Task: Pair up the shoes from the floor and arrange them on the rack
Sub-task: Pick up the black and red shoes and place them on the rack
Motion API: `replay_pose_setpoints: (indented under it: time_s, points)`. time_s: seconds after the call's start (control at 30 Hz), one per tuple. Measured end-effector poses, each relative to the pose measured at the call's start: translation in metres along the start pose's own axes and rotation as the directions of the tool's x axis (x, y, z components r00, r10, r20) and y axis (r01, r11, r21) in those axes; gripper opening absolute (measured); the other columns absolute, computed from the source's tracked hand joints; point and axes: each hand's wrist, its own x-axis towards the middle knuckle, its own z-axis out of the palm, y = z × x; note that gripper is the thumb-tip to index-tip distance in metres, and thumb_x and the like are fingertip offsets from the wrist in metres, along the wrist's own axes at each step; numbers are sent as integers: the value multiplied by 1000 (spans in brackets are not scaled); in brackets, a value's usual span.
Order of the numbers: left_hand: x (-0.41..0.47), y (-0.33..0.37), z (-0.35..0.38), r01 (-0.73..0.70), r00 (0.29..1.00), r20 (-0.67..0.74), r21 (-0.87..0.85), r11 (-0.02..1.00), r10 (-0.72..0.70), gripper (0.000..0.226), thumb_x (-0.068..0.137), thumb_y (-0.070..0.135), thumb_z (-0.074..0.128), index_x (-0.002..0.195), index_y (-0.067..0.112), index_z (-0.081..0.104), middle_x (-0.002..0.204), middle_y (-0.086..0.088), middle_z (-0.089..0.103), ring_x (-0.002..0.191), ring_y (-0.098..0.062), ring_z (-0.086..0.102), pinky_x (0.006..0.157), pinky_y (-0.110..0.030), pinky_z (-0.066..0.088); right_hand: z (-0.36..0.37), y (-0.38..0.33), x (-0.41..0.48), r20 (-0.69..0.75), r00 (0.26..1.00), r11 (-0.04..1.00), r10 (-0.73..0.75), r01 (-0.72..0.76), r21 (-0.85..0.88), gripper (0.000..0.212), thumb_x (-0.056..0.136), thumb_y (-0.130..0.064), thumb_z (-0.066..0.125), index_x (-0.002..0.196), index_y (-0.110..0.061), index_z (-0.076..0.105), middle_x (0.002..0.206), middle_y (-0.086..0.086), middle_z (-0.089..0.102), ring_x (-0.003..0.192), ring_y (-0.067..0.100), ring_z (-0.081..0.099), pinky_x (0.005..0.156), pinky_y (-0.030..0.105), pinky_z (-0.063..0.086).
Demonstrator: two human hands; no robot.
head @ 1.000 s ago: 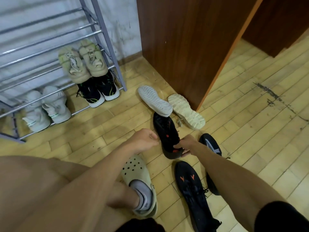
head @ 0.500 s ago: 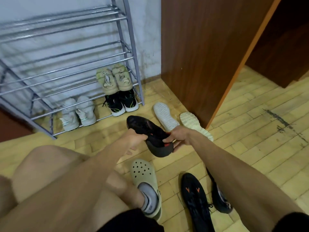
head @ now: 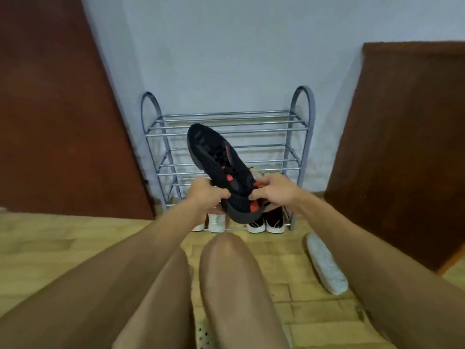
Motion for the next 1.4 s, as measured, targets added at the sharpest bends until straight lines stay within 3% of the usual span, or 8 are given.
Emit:
replay_pose_setpoints:
  time_s: [0.3,0.47,0.57,0.8,0.93,1.13,1.27,1.4]
  points:
    - [-14,-23,-141,-57,967,-252,-74,996,36,49,76,-3,70,121,4,51,108,-18,67,88,-28,68,59,-37,58,115,-111,36,179,982,949,-65,116,-295,21,75,-11,77,93,-15,66,83,6,72,75,24,70,71,38,61]
    - [-22,-96,-197,16,930,-358,-191,981,-84,21,75,-7,70,85,7,58,85,-7,66,87,-28,65,56,-32,54,214,-111,44,217,974,901,-59,146,-409,33,70,-15,82,99,-1,71,87,15,74,69,28,72,64,37,62]
    - [-25,-145,-214,85,904,-380,-292,953,-197,46,75,-6,71,113,5,46,102,-15,62,97,-31,62,75,-44,56,266,-91,53,248,969,899,16,94,-428,35,72,-17,83,99,-1,70,88,15,74,66,25,71,66,37,62]
    - [-30,-257,-245,266,948,-79,-329,906,-307,50,91,46,53,128,12,56,122,-4,65,113,-20,61,100,-38,45,361,-15,82,276,919,946,281,-218,-240,31,69,-4,82,98,1,70,96,13,74,83,26,72,69,35,62]
    - [-21,-319,-253,426,877,-127,-241,872,-464,51,94,44,49,134,13,51,129,-5,59,113,-21,57,95,-34,44,389,31,93,319,847,902,426,-370,-222,36,73,-5,80,106,0,69,103,14,73,95,31,71,84,45,59]
    - [-1,-406,-268,482,858,-149,561,673,-491,49,90,30,57,131,6,47,129,-16,50,114,-29,50,92,-34,43,392,90,106,287,800,847,528,-473,-241,32,74,-7,80,104,-4,69,91,9,72,69,21,68,53,30,58]
    - [19,-439,-270,595,770,-241,605,528,-591,76,88,42,58,144,2,25,148,-20,28,134,-35,34,101,-37,37,385,122,112,263,783,822,564,-499,-276,30,74,-6,79,101,-2,69,97,14,73,87,29,71,77,43,61]
    - [39,-461,-258,752,651,-285,370,545,-704,70,89,44,57,135,-2,34,131,-19,51,113,-32,54,81,-35,47,377,138,117,249,784,804,569,-466,-371,24,74,-13,79,94,-4,71,89,13,75,77,28,73,75,42,62]
